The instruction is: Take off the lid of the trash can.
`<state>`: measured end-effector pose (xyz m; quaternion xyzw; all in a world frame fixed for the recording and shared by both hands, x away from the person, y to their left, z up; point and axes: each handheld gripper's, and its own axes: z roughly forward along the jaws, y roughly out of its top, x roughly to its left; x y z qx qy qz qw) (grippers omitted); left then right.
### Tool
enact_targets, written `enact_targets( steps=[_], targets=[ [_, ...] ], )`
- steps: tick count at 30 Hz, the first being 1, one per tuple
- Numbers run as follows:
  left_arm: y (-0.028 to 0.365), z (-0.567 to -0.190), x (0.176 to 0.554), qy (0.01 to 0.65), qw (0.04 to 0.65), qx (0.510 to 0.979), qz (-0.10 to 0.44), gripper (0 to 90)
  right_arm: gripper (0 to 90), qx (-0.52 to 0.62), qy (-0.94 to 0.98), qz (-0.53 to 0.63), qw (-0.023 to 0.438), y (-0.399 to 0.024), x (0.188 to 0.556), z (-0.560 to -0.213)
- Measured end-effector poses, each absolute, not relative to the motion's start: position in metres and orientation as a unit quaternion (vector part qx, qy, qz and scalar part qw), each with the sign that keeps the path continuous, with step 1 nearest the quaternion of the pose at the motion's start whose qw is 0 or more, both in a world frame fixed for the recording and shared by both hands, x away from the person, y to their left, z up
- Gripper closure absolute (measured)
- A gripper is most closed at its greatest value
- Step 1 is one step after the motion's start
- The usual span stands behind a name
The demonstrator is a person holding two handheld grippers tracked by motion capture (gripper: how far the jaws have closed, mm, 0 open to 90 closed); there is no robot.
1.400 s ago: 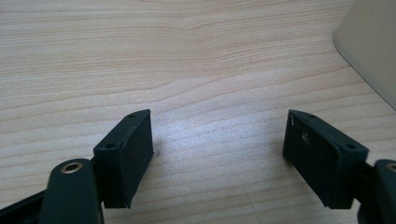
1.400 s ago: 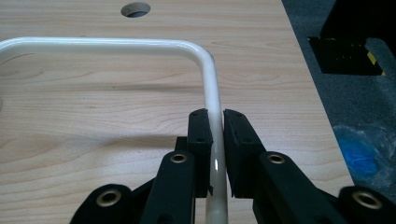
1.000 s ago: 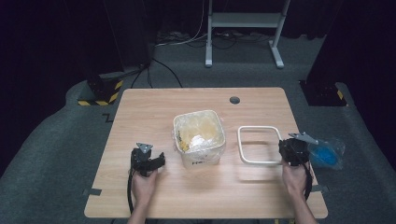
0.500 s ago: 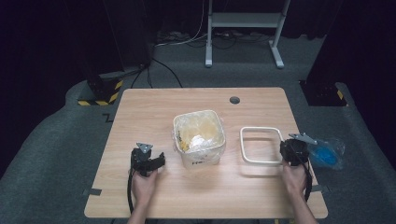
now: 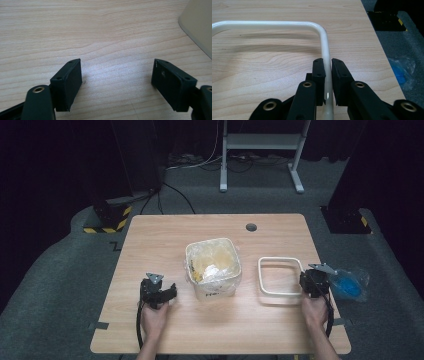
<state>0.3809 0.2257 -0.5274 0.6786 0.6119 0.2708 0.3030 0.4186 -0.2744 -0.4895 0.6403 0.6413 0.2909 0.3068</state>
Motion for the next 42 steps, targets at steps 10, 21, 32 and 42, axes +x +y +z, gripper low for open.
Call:
enact_targets(
  steps=[10, 21, 32, 42],
  targets=[
    [0.226, -0.527, 0.381, 0.612, 0.303, 0.679, 0.271, 24.1, 80.6, 0.643, 0.642, 0.288, 0.303, -0.275, 0.42, -0.494],
    [0.226, -0.527, 0.381, 0.612, 0.303, 0.679, 0.271, 24.1, 79.8, 0.648, 0.644, 0.281, 0.294, -0.277, 0.421, -0.501],
    [0.226, -0.527, 0.381, 0.612, 0.303, 0.679, 0.271, 24.2, 77.0, 0.65, 0.645, 0.28, 0.29, -0.278, 0.421, -0.501],
    [0.226, -0.527, 0.381, 0.612, 0.303, 0.679, 0.271, 24.1, 68.7, 0.622, 0.668, 0.284, 0.293, -0.271, 0.417, -0.498]
  ],
)
